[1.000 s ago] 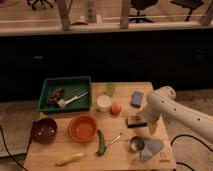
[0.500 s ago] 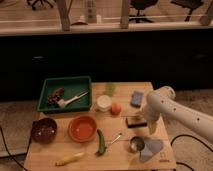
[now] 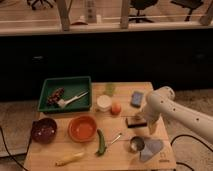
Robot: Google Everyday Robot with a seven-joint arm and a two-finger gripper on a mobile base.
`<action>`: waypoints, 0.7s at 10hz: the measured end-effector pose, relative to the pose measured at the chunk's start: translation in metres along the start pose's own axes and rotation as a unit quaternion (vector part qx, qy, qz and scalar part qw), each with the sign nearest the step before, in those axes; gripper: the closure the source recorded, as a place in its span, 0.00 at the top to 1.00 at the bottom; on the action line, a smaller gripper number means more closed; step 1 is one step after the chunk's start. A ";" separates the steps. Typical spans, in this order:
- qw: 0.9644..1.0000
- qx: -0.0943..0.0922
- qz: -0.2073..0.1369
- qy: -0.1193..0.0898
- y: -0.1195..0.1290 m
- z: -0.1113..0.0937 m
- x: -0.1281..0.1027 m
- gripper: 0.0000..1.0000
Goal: Place eraser in paper cup
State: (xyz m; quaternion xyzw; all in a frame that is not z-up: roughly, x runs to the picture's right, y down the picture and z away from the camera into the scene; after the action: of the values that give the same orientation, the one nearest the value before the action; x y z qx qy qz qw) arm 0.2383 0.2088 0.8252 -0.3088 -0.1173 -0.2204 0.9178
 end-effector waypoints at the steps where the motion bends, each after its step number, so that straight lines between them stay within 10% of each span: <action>1: 1.000 -0.001 -0.003 0.000 0.000 0.001 0.000 0.80; 7: 1.000 -0.005 -0.020 0.002 0.001 0.005 -0.001 0.80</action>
State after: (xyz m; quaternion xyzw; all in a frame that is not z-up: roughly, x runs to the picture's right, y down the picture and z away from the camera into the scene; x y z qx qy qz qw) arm 0.2371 0.2127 0.8278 -0.3106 -0.1205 -0.2399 0.9118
